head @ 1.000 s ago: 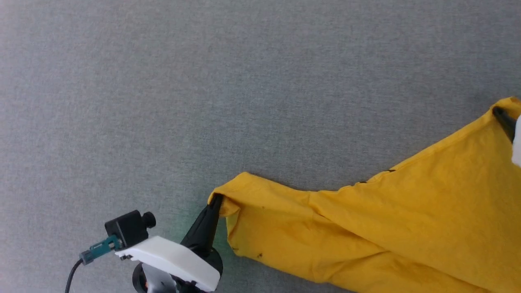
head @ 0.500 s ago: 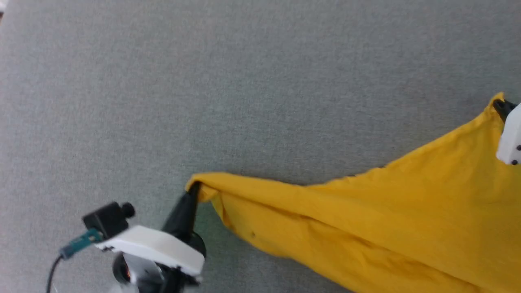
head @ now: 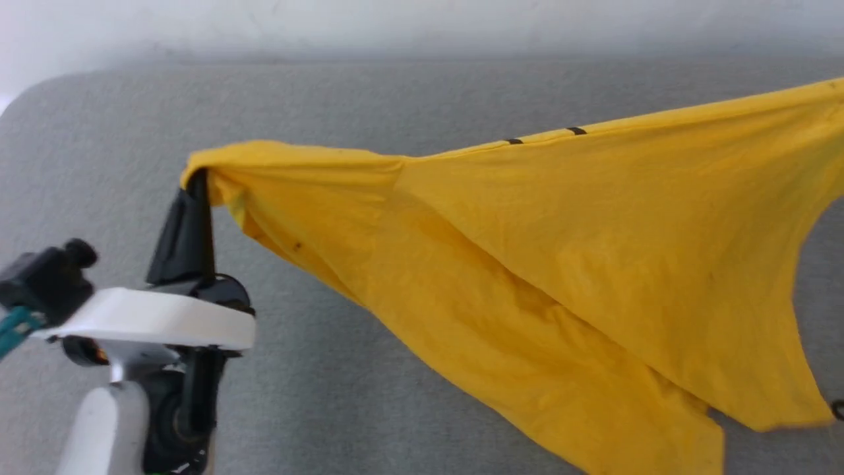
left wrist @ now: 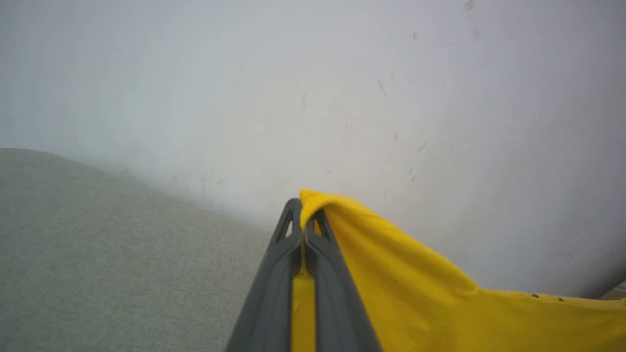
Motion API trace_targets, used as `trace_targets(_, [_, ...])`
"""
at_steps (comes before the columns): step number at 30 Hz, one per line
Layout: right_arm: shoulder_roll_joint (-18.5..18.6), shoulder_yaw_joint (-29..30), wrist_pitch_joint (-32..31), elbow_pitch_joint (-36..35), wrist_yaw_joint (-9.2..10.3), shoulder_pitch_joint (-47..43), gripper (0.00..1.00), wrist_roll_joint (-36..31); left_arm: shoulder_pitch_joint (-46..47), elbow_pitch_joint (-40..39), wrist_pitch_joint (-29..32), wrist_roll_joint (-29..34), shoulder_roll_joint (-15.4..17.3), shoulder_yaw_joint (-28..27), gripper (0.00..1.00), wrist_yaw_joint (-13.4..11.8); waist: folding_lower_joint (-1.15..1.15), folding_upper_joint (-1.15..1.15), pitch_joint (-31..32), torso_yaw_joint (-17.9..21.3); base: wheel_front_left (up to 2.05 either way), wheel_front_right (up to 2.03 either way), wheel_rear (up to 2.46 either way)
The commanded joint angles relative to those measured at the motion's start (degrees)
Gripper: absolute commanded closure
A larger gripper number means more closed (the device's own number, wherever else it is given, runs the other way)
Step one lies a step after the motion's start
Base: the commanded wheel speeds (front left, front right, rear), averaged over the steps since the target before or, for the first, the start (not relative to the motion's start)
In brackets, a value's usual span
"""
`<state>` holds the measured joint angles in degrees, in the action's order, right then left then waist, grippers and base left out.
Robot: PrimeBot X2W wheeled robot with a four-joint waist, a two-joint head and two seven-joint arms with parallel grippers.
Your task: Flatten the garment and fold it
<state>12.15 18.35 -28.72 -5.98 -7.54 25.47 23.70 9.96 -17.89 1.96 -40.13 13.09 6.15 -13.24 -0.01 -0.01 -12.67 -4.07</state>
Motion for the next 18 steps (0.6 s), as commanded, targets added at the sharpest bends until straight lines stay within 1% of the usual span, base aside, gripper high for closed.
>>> trace_targets(1, [-0.5, 0.6, -0.2, -2.0, 0.05, -1.6, 1.00, 0.6, 0.8, -1.4, -0.1, 0.4, 0.7, -0.6, 1.00, -0.3, 0.01, 0.01, 3.6, 4.3, 0.00, 0.00, 0.00])
trace_targets(6, [-2.3, 1.4, -4.6, -12.1, 0.05, -5.1, 1.00, 2.0, 0.4, -9.6, 4.0, 0.6, 3.5, -2.4, 1.00, -2.4, 0.01, 0.01, 4.9, 7.5, 0.00, 0.00, 0.00])
trace_targets(10, [-2.4, 1.1, -9.0, -17.2, 0.05, -5.5, 1.00, 2.9, 1.5, -15.4, 9.3, 0.6, 6.0, -3.7, 1.00, -5.0, 0.01, 0.01, 5.3, 9.4, 0.00, 0.00, 0.00])
trace_targets(13, [-2.4, 0.4, -11.4, -18.8, 0.05, -4.9, 1.00, 3.6, 3.6, -17.8, 13.5, -0.3, 7.0, -3.9, 1.00, -6.8, 0.01, 0.01, 4.8, 10.2, 0.00, 0.00, 0.00])
trace_targets(16, [-1.4, -0.9, -13.0, -18.8, 0.05, -3.3, 1.00, 3.8, 7.0, -17.7, 17.5, 0.3, 9.2, -3.2, 1.00, -7.7, 0.01, 0.01, 3.6, 10.6, 0.00, 0.00, 0.00])
trace_targets(18, [-0.9, -1.8, -13.7, -17.8, 0.05, -1.5, 1.00, 4.2, 10.5, -16.4, 19.8, -0.8, 9.0, -2.5, 1.00, -8.2, 0.01, 0.01, 2.5, 10.5, 0.00, 0.00, 0.00])
